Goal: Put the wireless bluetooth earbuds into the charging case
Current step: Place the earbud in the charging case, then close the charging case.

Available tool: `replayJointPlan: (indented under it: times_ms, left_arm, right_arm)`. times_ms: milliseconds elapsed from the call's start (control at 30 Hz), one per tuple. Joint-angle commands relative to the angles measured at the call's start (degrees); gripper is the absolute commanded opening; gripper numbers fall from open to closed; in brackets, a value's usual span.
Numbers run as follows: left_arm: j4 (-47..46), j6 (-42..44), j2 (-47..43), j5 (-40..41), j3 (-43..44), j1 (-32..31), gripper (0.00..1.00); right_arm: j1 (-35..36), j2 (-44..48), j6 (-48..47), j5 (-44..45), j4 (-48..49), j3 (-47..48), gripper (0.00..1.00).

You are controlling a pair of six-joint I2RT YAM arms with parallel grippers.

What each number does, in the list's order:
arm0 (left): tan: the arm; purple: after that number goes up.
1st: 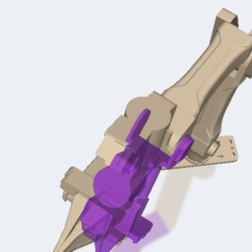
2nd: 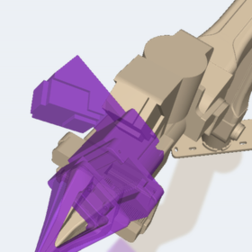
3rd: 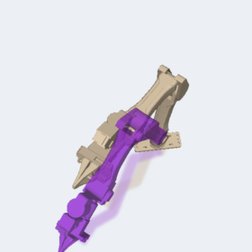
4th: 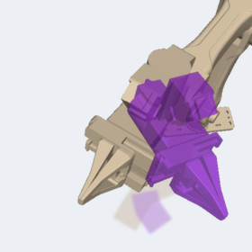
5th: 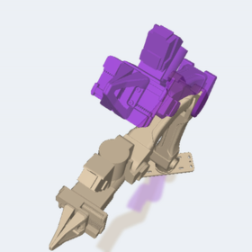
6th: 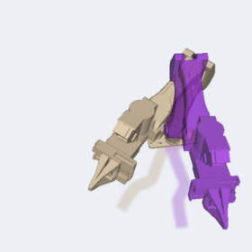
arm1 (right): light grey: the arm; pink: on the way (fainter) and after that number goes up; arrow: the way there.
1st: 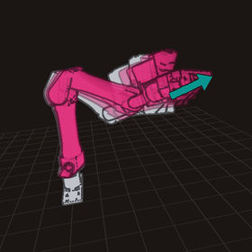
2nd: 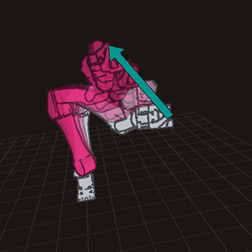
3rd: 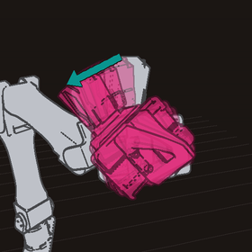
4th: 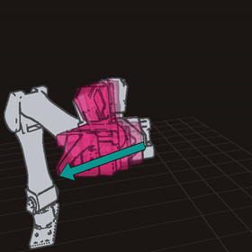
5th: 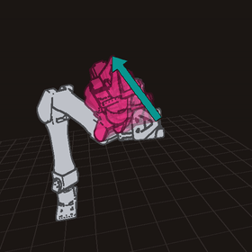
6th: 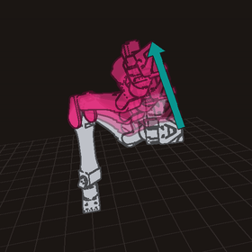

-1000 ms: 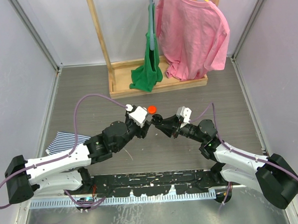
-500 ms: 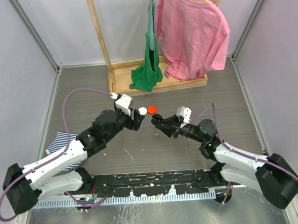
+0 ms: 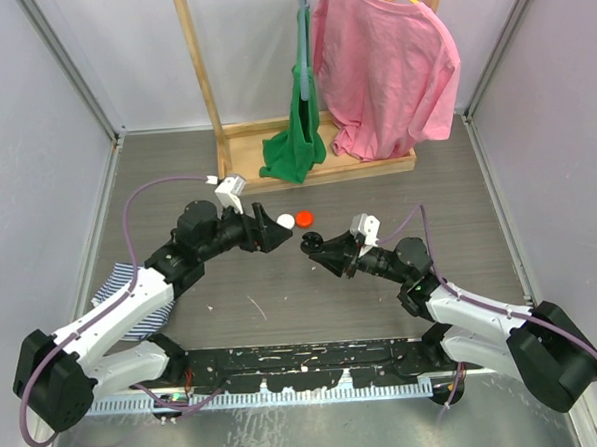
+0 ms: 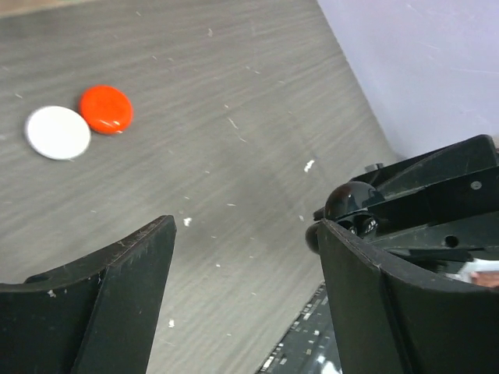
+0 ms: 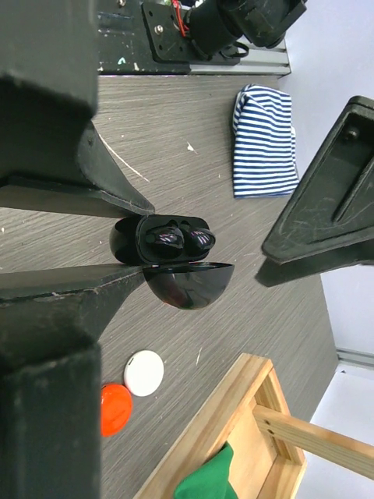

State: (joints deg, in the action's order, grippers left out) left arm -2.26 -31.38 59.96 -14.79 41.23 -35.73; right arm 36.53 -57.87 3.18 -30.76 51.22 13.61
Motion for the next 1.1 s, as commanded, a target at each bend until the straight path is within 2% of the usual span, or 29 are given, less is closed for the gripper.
replayJointPlan:
  times_ms: [0, 133, 300, 700, 1067]
  left_arm:
    - [-5.5, -9.4, 2.9, -7.7, 2.5, 0.5, 0.75]
    - [-6.5, -13.1, 5.7, -10.1, 3.3, 0.5, 0.73]
    - [-13.3, -17.5, 6.7, -13.1, 2.1, 0.5, 0.72]
    - [-17.5, -22.2, 8.9, -17.2, 1.6, -0.1, 0.68]
    - [-25.2, -25.5, 12.3, -20.9, 1.7, -2.0, 0.55]
  right_arm:
    - [-0.1, 0.0, 0.3, -2.6, 4.9, 1.8, 0.23]
    - [-0.2, -0.6, 0.9, -4.1, 5.4, 2.0, 0.23]
    - [-0.1, -0.9, 1.1, -4.4, 5.4, 2.1, 0.24]
    - [-0.2, -1.1, 1.5, -4.7, 5.8, 2.2, 0.23]
    - [-0.2, -1.7, 1.7, -4.7, 5.9, 2.3, 0.23]
